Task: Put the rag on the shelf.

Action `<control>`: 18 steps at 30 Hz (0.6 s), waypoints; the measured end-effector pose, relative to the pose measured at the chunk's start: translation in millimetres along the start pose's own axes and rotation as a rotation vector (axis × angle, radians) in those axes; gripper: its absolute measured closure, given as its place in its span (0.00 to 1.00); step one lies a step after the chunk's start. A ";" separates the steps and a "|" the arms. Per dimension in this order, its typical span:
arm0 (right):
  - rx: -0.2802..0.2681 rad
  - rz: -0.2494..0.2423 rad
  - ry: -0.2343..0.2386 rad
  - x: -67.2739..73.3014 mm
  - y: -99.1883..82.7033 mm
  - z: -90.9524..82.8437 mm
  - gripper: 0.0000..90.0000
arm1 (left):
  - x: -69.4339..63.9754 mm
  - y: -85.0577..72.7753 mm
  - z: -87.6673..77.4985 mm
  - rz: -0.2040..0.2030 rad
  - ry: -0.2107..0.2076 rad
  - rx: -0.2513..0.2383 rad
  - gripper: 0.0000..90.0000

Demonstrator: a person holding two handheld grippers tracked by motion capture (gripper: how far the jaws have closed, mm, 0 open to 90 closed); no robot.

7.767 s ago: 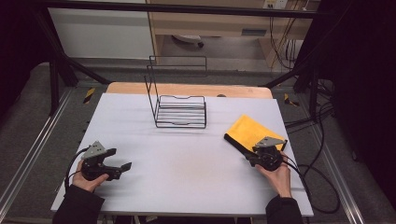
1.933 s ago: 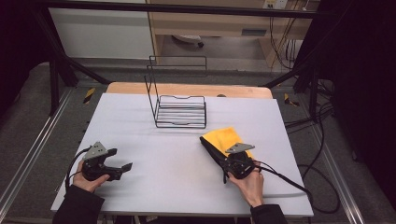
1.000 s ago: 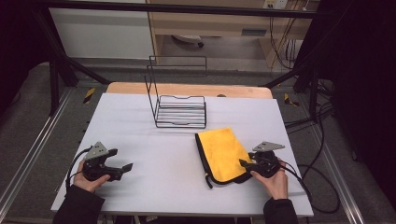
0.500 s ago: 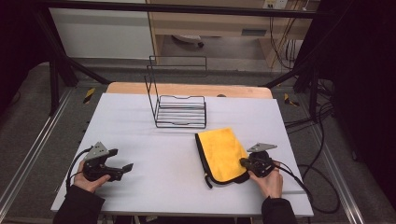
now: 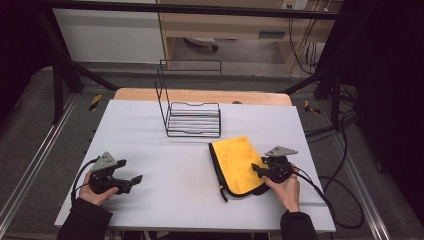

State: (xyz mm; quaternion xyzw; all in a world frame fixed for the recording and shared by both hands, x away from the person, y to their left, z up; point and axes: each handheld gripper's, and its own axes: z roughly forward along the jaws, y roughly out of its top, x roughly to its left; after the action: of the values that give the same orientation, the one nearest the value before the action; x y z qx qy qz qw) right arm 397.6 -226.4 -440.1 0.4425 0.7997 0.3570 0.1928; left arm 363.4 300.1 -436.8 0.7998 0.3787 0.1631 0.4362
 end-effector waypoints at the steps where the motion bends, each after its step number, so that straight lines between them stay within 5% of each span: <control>1: 0.014 -0.002 0.005 -0.9 0.4 2.9 0.57 | 0.1 0.0 -0.2 0.000 -0.001 0.000 0.10; 7: 0.055 0.064 0.074 3.7 0.7 11.8 0.95 | 0.1 0.0 0.5 0.005 -0.001 0.003 0.10; 13: 0.038 0.097 0.041 2.8 3.6 2.9 1.00 | -3.5 2.9 -0.4 0.001 -0.009 -0.010 0.11; 18: -0.031 0.097 -0.037 -3.9 7.1 -14.2 1.00 | -24.9 17.4 8.1 -0.001 -0.037 -0.018 0.11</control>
State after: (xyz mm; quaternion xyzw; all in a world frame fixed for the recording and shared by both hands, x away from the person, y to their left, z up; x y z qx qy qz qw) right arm 395.0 -232.9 -425.4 0.4844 0.7680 0.3699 0.1970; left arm 359.8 271.0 -425.5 0.7986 0.3695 0.1514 0.4503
